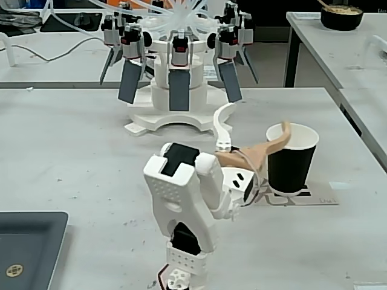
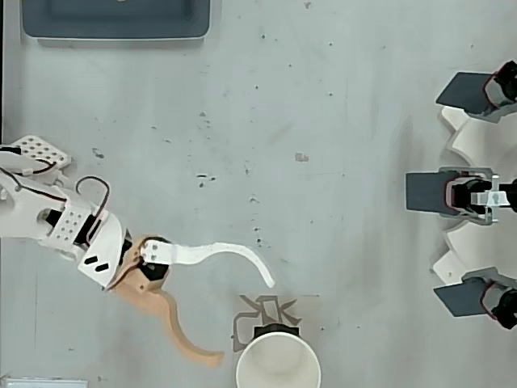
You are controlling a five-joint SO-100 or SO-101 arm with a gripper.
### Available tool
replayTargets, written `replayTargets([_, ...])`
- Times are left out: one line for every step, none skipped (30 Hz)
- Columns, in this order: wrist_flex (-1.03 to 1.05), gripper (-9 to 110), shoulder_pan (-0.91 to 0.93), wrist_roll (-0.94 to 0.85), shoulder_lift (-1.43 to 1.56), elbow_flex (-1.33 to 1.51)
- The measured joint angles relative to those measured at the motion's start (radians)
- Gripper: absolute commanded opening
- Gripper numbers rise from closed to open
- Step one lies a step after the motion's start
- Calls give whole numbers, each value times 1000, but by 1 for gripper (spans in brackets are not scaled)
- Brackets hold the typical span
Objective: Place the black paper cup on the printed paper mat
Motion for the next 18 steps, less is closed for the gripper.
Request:
replayTargets([0,20,-17,0,17,8])
replayTargets([0,18,-31,0,32,12])
replayTargets([0,18,-44,0,44,17])
replayTargets([0,18,-60,0,57,17])
replayTargets([0,17,-77,0,67,17])
replayTargets([0,17,-94,0,77,17])
replayTargets([0,17,-110,0,86,17])
replayTargets([-3,17,-129,0,92,17])
replayTargets([-3,17,-149,-2,97,17])
replayTargets([-6,16,-169,-3,101,18])
replayTargets([-8,17,-187,-6,103,21])
replayTargets([-8,17,-204,-9,103,25])
replayTargets([-8,17,-221,-14,103,26])
replayTargets([-8,17,-238,-18,103,26])
replayTargets([-5,17,-253,-25,103,26])
replayTargets([3,17,-270,-29,103,26])
replayTargets([11,17,-288,-34,103,26])
replayTargets([20,16,-302,-38,103,26])
